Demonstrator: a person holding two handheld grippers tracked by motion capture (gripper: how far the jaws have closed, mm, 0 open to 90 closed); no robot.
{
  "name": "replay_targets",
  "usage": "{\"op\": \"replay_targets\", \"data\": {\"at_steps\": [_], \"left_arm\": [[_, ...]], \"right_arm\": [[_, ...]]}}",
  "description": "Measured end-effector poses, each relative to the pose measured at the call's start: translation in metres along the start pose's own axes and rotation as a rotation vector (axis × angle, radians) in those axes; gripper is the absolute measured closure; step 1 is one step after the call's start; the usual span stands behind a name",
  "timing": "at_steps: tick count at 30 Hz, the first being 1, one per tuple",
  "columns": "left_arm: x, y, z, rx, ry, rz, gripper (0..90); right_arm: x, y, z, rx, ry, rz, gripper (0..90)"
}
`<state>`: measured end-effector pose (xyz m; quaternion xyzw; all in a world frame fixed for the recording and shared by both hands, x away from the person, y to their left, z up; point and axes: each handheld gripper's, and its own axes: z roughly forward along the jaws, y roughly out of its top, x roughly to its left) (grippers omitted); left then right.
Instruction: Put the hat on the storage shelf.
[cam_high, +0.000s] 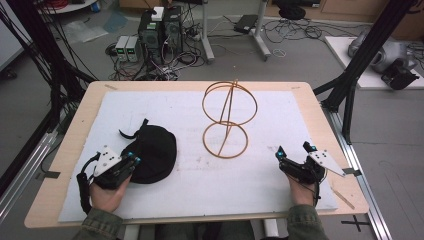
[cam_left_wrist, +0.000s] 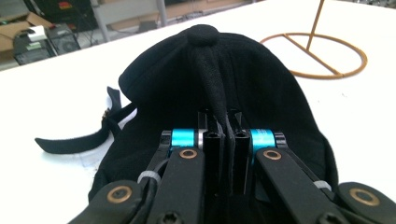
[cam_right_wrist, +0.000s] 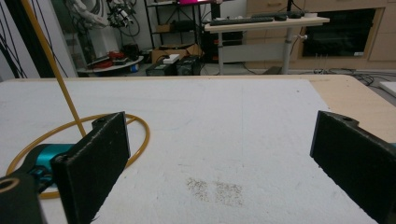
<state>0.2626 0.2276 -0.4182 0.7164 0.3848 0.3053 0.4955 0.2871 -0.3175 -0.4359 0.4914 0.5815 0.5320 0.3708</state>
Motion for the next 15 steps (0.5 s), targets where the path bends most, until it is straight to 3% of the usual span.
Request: {"op": "replay_targets", "data": {"at_steps": [15], "left_arm": [[-0.003, 0.012, -0.012, -0.116, 0.030, 0.015, 87.6]], "right_arm": [[-0.001, 0.001, -0.003, -0.009, -0.008, 0.000, 3.8]]}}
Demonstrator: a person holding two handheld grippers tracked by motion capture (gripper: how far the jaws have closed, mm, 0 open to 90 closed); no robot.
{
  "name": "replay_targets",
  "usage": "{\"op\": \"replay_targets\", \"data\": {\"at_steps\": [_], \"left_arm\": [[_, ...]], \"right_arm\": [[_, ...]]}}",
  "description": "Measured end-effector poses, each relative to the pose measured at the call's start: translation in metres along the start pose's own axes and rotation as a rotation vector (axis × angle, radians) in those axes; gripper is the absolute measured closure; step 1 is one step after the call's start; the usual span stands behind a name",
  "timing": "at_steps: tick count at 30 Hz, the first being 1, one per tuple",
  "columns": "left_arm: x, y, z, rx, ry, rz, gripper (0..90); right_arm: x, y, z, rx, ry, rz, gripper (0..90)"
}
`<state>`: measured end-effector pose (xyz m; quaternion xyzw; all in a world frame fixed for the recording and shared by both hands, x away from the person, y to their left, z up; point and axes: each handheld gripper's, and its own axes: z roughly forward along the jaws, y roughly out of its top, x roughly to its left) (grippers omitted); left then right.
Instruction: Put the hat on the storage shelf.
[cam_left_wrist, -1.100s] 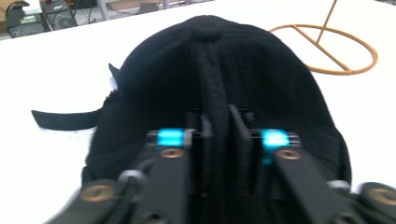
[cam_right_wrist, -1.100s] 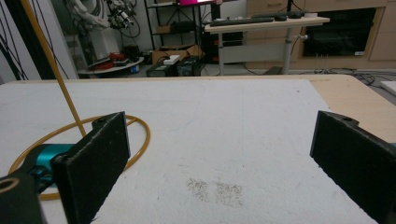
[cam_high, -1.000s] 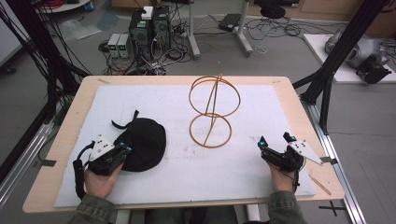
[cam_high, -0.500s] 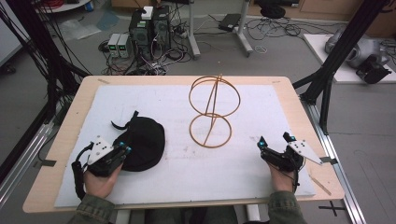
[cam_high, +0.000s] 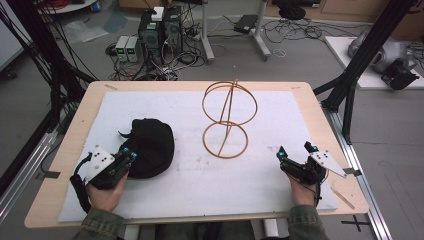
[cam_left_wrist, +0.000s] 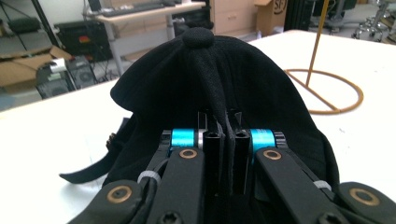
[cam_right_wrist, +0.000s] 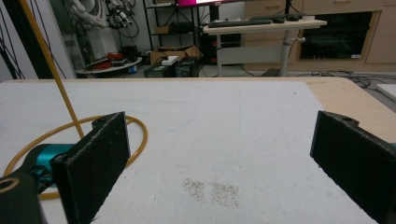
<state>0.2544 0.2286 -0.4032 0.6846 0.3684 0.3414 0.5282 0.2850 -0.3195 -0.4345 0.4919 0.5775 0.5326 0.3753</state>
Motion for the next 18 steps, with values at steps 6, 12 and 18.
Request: {"op": "replay_targets", "data": {"at_steps": [6, 12, 18], "left_arm": [[-0.001, 0.009, -0.003, -0.061, 0.011, 0.013, 87.6], [0.004, 0.017, -0.009, -0.105, 0.035, 0.002, 87.6], [0.007, 0.019, -0.012, -0.143, 0.055, 0.011, 87.6]], "right_arm": [[0.000, 0.000, -0.002, 0.002, 0.001, 0.006, 3.8], [-0.001, 0.000, -0.002, 0.004, 0.002, 0.004, 3.8], [-0.001, 0.000, -0.004, -0.005, -0.026, -0.004, 3.8]]}}
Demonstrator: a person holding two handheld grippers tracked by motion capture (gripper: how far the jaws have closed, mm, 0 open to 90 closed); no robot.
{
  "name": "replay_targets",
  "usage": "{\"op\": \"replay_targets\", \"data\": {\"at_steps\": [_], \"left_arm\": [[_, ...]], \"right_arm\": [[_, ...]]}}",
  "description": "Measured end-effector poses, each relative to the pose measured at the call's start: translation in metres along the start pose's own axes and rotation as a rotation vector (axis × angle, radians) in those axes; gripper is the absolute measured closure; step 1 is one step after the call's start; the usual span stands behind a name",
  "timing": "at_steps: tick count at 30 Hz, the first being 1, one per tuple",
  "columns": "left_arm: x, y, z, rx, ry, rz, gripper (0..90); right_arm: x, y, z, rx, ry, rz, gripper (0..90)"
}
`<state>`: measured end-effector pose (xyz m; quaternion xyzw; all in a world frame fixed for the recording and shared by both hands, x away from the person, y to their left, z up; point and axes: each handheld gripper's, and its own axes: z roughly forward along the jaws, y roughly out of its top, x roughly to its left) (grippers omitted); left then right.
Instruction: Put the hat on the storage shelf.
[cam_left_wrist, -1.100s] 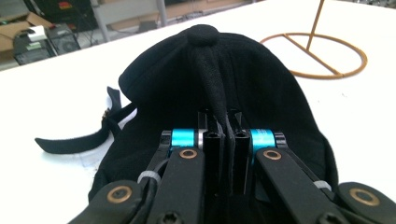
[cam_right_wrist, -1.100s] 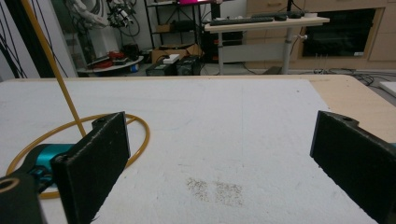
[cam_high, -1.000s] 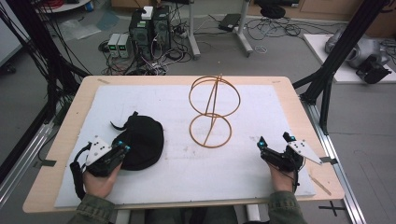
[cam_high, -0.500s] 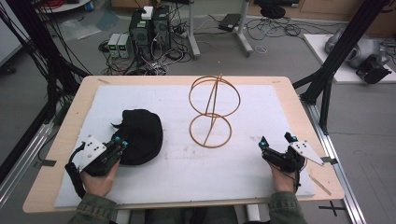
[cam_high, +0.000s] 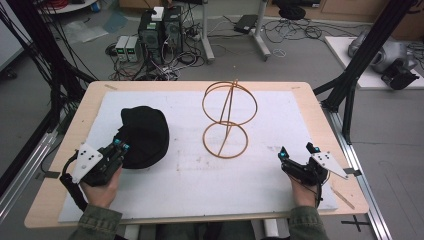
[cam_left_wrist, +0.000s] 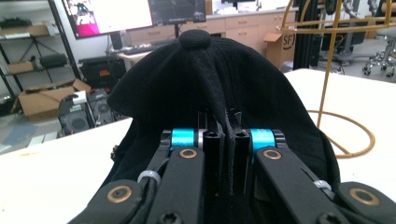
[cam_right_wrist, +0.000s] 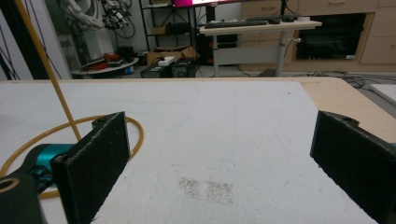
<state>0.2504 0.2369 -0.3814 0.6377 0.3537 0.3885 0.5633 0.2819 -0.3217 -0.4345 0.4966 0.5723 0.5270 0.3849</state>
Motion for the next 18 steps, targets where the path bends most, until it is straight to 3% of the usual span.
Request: {"op": "replay_targets", "data": {"at_steps": [6, 11, 16, 18], "left_arm": [[-0.001, 0.006, -0.002, -0.043, 0.001, 0.009, 87.6], [-0.006, 0.023, -0.004, -0.115, -0.043, 0.005, 87.6], [-0.010, 0.038, -0.006, -0.162, -0.049, 0.021, 87.6], [-0.009, 0.049, -0.006, -0.207, -0.048, 0.009, 87.6]], "right_arm": [[0.000, 0.000, 0.000, -0.002, 0.002, 0.000, 3.8], [0.002, 0.000, -0.001, -0.002, 0.000, 0.001, 3.8], [0.002, 0.001, -0.002, -0.007, -0.002, -0.004, 3.8], [0.001, 0.001, -0.002, -0.009, -0.003, 0.002, 3.9]]}}
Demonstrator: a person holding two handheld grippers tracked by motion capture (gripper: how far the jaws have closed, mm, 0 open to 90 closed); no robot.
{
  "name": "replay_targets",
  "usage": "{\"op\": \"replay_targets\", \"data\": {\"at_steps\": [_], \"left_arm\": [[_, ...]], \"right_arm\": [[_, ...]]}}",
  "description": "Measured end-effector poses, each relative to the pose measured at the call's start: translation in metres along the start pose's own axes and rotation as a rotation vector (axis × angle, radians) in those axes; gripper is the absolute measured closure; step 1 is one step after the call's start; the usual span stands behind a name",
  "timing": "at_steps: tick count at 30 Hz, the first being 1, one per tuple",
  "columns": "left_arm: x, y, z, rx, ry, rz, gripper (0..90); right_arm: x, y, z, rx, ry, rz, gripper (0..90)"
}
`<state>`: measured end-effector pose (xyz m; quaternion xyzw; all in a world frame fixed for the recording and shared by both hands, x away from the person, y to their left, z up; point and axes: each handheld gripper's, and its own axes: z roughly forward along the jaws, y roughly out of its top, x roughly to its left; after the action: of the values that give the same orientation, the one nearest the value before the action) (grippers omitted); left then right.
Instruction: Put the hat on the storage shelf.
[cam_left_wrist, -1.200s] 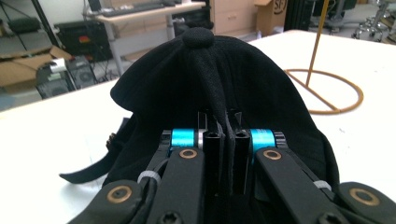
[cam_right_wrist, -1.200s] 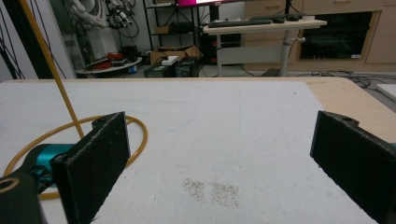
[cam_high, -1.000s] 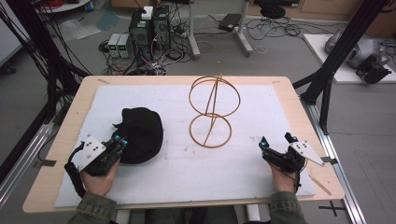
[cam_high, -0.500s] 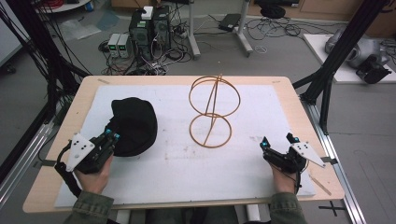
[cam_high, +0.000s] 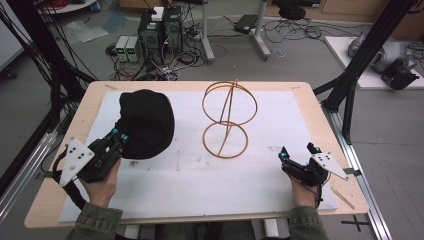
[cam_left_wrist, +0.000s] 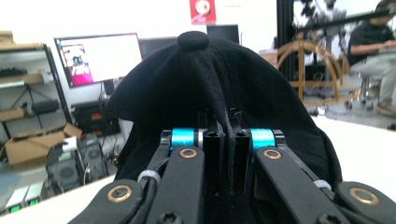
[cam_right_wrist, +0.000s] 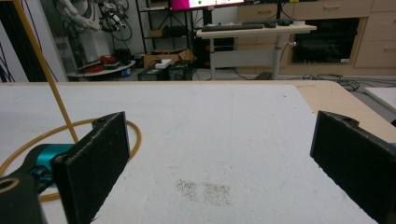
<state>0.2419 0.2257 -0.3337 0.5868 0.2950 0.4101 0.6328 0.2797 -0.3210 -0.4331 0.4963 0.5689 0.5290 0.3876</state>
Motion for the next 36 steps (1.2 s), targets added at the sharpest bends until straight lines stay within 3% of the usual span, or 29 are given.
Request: {"op": "replay_targets", "data": {"at_steps": [4, 15, 26, 36], "left_arm": [[0.002, 0.010, 0.008, -0.041, -0.005, -0.019, 87.6], [-0.006, 0.019, 0.033, -0.069, -0.056, -0.023, 87.5], [-0.018, 0.020, 0.072, -0.085, -0.115, -0.105, 87.5], [-0.031, 0.029, 0.093, -0.096, -0.151, -0.104, 87.6]], "right_arm": [[0.001, 0.001, 0.002, -0.004, 0.003, 0.014, 3.8], [0.004, 0.003, 0.004, -0.012, 0.014, 0.014, 3.8], [0.007, 0.003, 0.008, -0.014, 0.031, 0.014, 3.8], [0.006, 0.005, 0.009, -0.025, 0.030, 0.025, 3.9]]}}
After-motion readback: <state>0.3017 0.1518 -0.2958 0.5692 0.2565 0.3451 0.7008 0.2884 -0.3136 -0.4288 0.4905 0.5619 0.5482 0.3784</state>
